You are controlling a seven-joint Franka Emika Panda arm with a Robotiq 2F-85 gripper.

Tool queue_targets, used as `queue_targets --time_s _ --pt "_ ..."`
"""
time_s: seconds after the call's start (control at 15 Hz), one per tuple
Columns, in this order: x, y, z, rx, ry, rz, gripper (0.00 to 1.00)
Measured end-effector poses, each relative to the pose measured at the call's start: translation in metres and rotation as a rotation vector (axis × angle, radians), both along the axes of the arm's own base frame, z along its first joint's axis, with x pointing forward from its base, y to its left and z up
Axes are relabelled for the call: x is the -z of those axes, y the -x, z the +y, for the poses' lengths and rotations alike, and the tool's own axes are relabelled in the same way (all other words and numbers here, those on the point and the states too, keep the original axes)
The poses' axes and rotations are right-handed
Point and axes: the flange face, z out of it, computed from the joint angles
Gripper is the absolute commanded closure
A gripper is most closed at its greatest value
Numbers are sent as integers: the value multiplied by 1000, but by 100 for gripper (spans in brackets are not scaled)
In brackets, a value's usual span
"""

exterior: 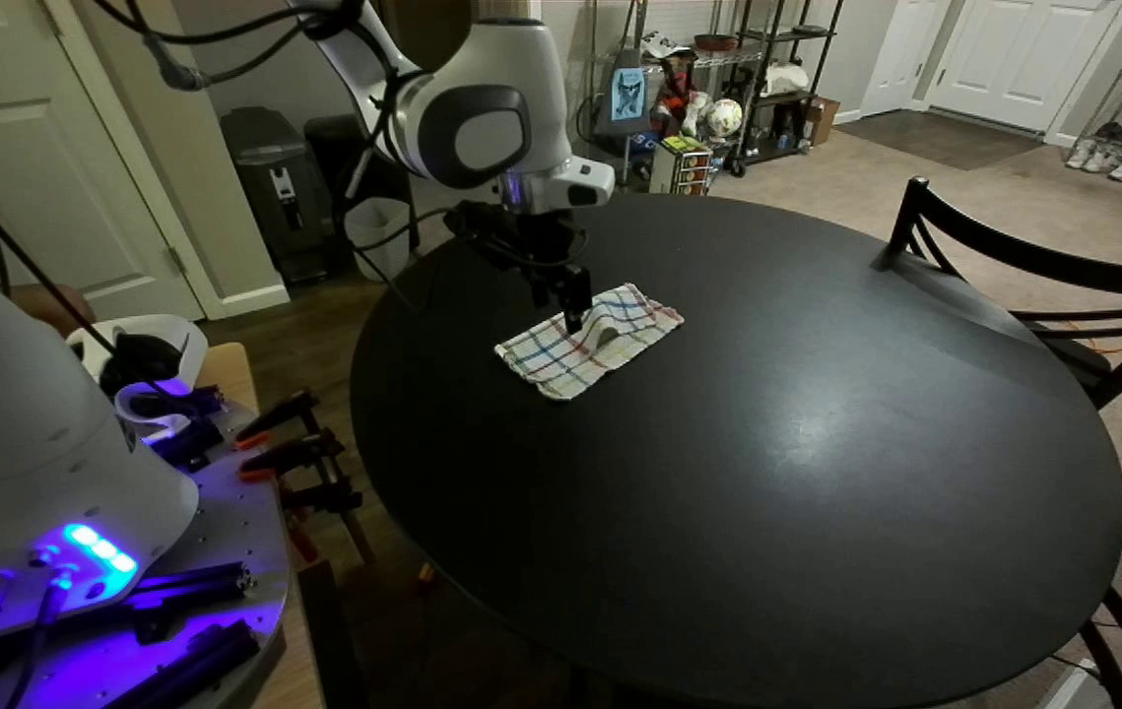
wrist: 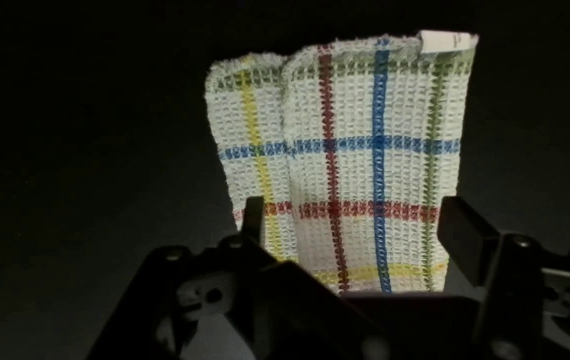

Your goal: Fold the towel on the table

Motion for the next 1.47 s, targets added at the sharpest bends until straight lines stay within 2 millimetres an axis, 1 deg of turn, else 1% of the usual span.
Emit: queue_targets --time_s 0.13,0.27,0.4,0.53,0.8,1.27,1.47 --pt "3 3 9 -9 -10 8 0" --pt "5 5 24 -20 -29 12 0" --pt "6 5 39 -35 -49 -6 0" --pt "7 4 49 -51 -58 -26 0" --pt "14 -1 52 -55 -63 -37 0" --pt "26 -30 58 -51 -74 -47 0" --pt "25 -40 57 -47 -75 -60 0"
